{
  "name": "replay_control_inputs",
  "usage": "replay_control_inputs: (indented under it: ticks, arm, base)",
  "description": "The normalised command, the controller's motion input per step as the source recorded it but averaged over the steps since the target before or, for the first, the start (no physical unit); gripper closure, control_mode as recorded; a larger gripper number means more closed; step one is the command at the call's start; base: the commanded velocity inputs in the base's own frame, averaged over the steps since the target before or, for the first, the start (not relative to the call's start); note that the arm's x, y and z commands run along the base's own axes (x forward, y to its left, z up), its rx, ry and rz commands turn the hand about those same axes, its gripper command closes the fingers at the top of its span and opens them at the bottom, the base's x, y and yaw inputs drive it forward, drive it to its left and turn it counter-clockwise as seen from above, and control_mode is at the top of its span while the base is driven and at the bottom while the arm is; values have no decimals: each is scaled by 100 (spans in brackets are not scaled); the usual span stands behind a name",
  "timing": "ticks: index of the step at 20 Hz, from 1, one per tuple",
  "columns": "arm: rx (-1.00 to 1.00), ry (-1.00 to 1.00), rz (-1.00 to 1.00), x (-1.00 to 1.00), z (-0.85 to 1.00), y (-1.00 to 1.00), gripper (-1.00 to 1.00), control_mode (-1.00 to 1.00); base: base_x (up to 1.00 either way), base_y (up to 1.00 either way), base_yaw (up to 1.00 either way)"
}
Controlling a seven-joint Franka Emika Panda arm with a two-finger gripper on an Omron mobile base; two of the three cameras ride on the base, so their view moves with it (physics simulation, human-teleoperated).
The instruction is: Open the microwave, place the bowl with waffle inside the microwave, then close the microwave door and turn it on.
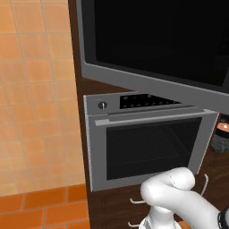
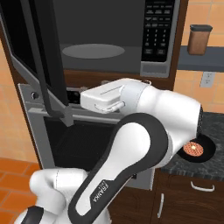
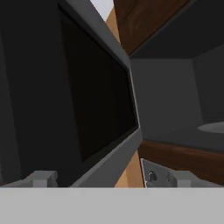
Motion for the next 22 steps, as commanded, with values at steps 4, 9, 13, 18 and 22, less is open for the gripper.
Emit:
replay_control_inputs:
  ticks: [4,9,13,18,22]
  arm:
    - [0,0,-4,26,-4,44,-100,-100]
    - [0,0,-1,-11,0,30,-100,-100]
    - [0,0,0,-57,0,61,-100,-100]
    - [0,0,0,-74,0,72,-100,-100]
    - [0,1,0,-57,0,87,-100,-100]
  base:
    - [0,0,0]
    - [0,0,0]
    - [0,0,0]
    - [0,0,0]
    - [0,0,0]
